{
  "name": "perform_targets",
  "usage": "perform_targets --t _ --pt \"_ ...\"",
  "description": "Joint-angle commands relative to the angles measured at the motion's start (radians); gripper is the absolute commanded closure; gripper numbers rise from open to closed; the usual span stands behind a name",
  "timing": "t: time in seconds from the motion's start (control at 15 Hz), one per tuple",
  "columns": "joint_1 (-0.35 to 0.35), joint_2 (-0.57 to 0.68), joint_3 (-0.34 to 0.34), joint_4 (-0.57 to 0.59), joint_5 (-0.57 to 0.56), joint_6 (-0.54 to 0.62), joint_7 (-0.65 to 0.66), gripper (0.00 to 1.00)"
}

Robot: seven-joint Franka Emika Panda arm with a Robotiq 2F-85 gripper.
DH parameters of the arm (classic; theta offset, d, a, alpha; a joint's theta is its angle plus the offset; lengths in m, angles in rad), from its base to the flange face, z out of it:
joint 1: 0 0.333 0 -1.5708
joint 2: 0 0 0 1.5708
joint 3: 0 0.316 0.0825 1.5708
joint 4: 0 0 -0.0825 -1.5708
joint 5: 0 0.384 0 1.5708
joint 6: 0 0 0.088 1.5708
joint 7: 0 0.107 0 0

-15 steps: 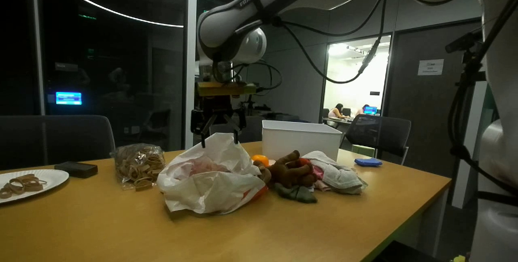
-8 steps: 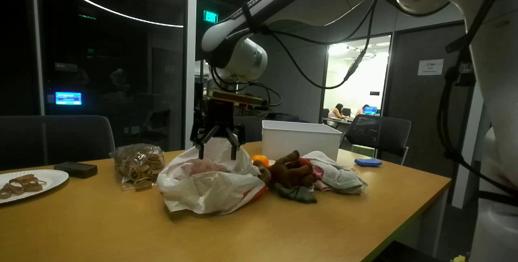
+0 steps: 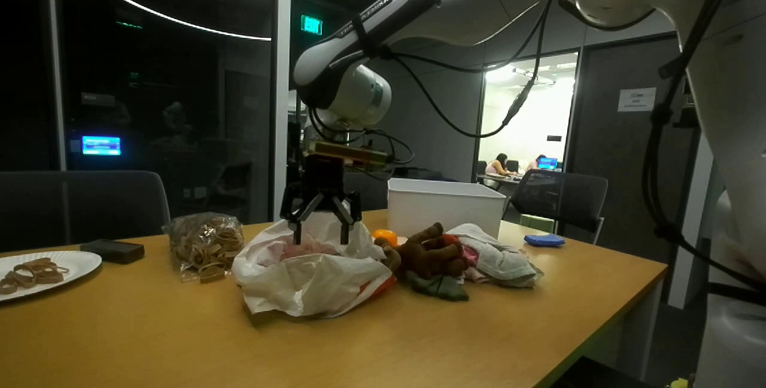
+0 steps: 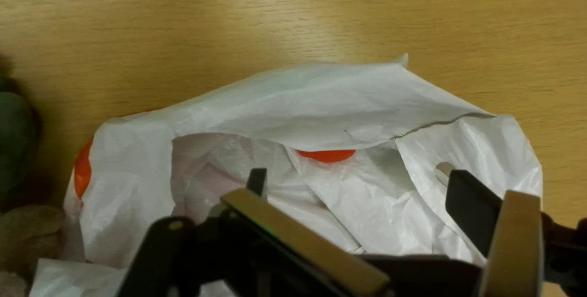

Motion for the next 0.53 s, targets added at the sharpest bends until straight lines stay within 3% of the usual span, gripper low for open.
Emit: perform_targets --t 0.0,0.47 --pt "0.003 0.030 -0.007 0.007 0.018 0.082 -0.014 0.00" --pt "0.007 0.071 -0.016 -0.029 0.023 0.174 0.030 0.00"
